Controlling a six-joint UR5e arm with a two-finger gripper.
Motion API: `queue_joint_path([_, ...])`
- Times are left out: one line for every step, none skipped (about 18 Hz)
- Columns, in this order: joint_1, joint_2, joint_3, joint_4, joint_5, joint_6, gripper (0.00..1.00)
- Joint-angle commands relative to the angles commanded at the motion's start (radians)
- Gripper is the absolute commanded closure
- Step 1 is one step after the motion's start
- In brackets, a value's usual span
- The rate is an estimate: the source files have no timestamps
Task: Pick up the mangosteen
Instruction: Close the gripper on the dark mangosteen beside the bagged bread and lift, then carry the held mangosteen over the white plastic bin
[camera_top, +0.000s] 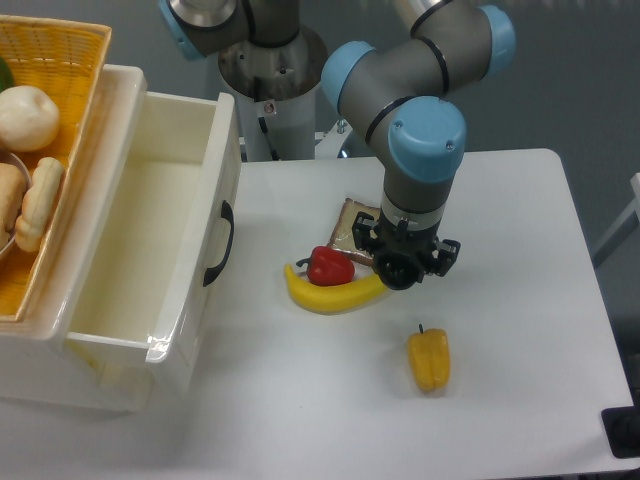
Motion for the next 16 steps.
queue_joint_path([-0.002, 0.002, -0.005, 0.0, 0.0, -0.002, 0.73])
queue_joint_path([0.0, 0.014, -0.005, 0.0, 0.0, -0.002, 0.73])
queue_joint_path([0.002, 0.021, 0.0, -0.003, -0.002, -0.012, 0.73])
queue_joint_path([-0.003, 0.023, 0.002, -0.003, -0.011, -0.026, 0.73])
queue_joint_path([-0.006, 0.032, 0.003, -0.003, -0.021, -0.053, 0.73])
queue_joint_path([-0.006, 0.055, 0.003, -0.003, -0.032, -0.092, 0.73])
queue_joint_path([-0.008, 0.075, 0.003, -0.005, -0.058, -0.142, 0.73])
queue_joint_path([-0.006, 0.092, 0.003, -0.005, -0.096, -0.191, 0.73])
queue_joint_path([-0.003, 0.11, 0.005, -0.008, -0.132, -0.237, 0.73])
queue_joint_path([-0.005, 0.13, 0.005, -0.023, -0.153, -0.276, 0.73])
queue_joint_path([-0.005, 0.152, 0.005, -0.041, -0.167, -0.305, 0.73])
queue_joint_path([-0.006, 0.176, 0.005, -0.058, -0.181, -0.333, 0.72])
queue_joint_path([-0.009, 0.198, 0.005, -0.075, -0.205, -0.365, 0.72])
queue_joint_path([-0.015, 0.236, 0.002, -0.096, -0.242, -0.412, 0.72])
queue_joint_path([-0.02, 0.262, -0.008, -0.107, -0.264, -0.445, 0.72])
queue_joint_path([-0.032, 0.281, -0.014, -0.123, -0.29, -0.49, 0.72])
